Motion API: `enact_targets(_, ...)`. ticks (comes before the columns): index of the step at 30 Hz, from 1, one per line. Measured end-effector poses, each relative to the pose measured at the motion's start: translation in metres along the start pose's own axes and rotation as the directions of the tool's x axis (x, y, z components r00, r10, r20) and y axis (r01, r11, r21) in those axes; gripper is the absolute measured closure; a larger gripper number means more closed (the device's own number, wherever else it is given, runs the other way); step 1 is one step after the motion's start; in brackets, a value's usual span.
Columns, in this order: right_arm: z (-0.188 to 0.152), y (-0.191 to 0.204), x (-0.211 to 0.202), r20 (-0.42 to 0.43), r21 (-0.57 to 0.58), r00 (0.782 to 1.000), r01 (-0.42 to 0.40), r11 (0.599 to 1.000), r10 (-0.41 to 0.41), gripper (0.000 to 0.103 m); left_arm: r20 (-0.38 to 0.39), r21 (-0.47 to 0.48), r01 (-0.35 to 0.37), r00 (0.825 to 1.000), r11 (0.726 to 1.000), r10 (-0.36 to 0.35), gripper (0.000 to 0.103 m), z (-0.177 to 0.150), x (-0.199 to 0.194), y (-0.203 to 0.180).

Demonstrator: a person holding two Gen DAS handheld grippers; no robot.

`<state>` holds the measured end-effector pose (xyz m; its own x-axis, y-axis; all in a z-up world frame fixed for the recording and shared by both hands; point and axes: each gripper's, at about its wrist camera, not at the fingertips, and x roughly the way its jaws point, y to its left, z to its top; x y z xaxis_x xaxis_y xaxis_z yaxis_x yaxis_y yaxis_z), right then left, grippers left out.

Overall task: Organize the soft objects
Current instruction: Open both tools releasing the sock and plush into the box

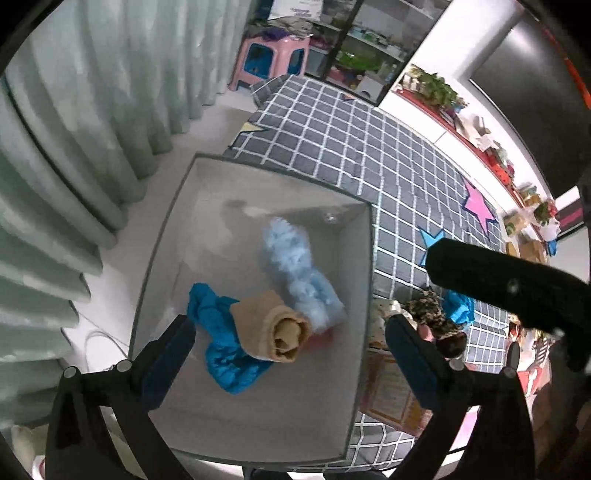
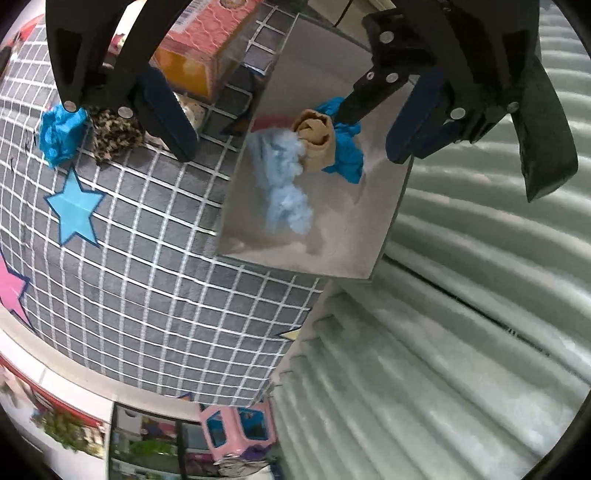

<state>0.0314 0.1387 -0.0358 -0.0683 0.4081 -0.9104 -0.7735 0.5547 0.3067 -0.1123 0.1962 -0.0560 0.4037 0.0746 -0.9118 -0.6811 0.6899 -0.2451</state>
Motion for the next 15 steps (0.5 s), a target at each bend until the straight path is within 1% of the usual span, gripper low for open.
enact_targets(4, -0.005, -0.015, -0.015, 0.024, 0.034, 1.0, 0.004, 0.999, -0.005, 0.0, 0.01, 0.023, 0.018, 1.0, 1.0, -0.018, 0.0, 0.0, -0.006, -0.017)
enact_targets(9, -0.018, -0.038, -0.039, 0.064, 0.085, 0.998, 0.008, 0.996, -0.013, 0.0, 0.008, 0.088, 0.048, 0.999, 0.995, -0.049, 0.0, -0.003, -0.01, -0.049)
enact_targets(12, -0.03, -0.06, -0.056, 0.083, 0.131, 0.996, 0.017, 0.991, -0.028, 0.0, -0.007, 0.139, 0.079, 0.997, 0.987, -0.079, 0.0, -0.007, -0.009, -0.076)
enact_targets(15, -0.047, -0.091, -0.076, 0.097, 0.191, 0.994, 0.033, 0.981, -0.052, 0.0, -0.027, 0.183, 0.109, 0.994, 0.977, -0.106, 0.0, -0.011, -0.007, -0.101)
